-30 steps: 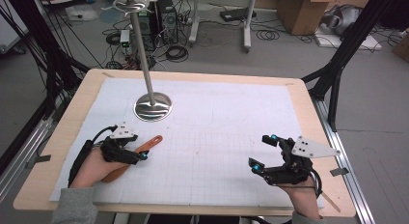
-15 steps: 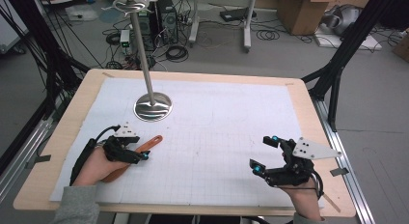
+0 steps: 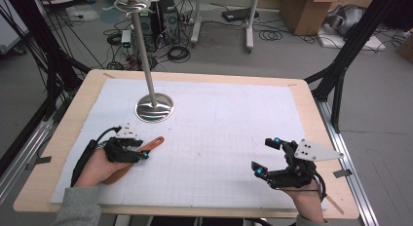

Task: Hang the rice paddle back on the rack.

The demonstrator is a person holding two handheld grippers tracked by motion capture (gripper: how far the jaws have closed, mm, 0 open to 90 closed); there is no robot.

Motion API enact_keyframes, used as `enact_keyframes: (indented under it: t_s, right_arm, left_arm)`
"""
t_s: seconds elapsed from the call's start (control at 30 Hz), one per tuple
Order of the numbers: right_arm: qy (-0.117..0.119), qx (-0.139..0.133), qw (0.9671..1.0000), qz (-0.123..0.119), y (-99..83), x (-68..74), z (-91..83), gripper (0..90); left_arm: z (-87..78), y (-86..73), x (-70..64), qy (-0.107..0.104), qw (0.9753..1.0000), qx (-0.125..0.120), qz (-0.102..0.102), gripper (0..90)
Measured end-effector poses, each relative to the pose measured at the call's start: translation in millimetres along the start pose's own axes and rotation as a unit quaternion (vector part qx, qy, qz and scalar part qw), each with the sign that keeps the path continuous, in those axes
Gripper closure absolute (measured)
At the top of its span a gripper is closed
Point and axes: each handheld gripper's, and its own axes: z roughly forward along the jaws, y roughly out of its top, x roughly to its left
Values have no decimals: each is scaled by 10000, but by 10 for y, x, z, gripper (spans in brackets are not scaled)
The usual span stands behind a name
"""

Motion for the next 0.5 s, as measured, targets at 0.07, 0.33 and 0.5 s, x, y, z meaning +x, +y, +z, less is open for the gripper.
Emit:
enact_keyframes:
  t_s: [0.07, 0.33, 0.5]
  right_arm:
    - [8, 11, 10000, 2, -1, 1, 5, 99]
    - [20, 40, 10000, -6, -6, 3, 19, 99]
    - [-134, 19, 9999, -26, -10, -6, 23, 99]
  left_arm:
    - [1, -1, -10, -1, 10000, -14, -13, 506]
    - [-7, 11, -32, -38, 10000, 6, 27, 641]
    - [-6, 11, -36, -18, 10000, 7, -1, 649]
